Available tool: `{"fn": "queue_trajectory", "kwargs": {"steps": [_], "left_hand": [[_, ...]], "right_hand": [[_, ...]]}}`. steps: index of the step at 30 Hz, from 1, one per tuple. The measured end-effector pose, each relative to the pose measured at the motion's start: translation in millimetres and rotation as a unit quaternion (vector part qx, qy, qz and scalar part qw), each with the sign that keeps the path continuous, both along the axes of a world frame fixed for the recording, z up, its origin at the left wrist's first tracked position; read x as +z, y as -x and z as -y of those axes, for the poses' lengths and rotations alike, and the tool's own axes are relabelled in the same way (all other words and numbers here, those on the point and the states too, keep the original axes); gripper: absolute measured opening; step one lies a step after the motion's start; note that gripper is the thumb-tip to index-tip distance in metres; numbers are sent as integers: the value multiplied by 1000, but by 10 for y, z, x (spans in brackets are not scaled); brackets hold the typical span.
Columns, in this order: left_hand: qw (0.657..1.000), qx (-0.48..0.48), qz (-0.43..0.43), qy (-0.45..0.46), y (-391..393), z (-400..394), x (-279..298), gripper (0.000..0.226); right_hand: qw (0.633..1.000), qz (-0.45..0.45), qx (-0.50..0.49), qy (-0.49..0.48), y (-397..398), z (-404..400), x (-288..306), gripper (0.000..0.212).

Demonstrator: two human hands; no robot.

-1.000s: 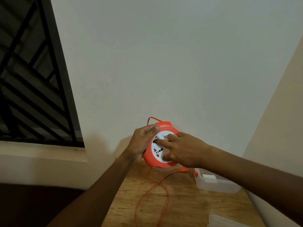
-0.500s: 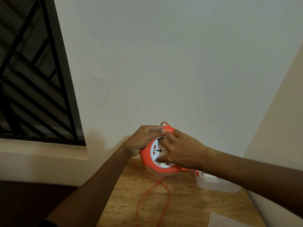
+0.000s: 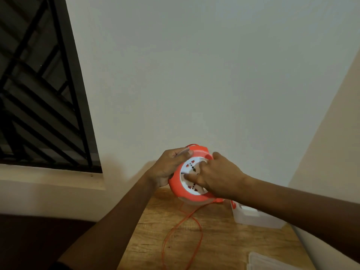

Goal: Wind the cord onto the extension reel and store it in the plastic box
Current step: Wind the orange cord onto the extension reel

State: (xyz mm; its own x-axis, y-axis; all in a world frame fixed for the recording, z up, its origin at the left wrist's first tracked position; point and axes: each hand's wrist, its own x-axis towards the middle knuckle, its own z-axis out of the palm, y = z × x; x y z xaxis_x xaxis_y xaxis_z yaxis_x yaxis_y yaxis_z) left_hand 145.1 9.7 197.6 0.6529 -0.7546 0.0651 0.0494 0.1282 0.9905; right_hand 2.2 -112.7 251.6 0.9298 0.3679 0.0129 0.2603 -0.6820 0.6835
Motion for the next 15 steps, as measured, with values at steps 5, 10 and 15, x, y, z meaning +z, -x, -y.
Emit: {"fn": "queue_trajectory", "kwargs": {"steps": [5, 10, 15], "left_hand": [[983, 115, -88, 109, 106, 113, -34, 29], [954, 245, -79, 152, 239, 325, 46, 10], [957, 241, -97, 127, 228, 306, -46, 17]], "right_hand": [[948, 153, -126, -248, -167, -1, 40, 67], [827, 228, -233, -457, -342, 49, -8, 71], [756, 218, -265, -558, -331, 82, -84, 56]]}}
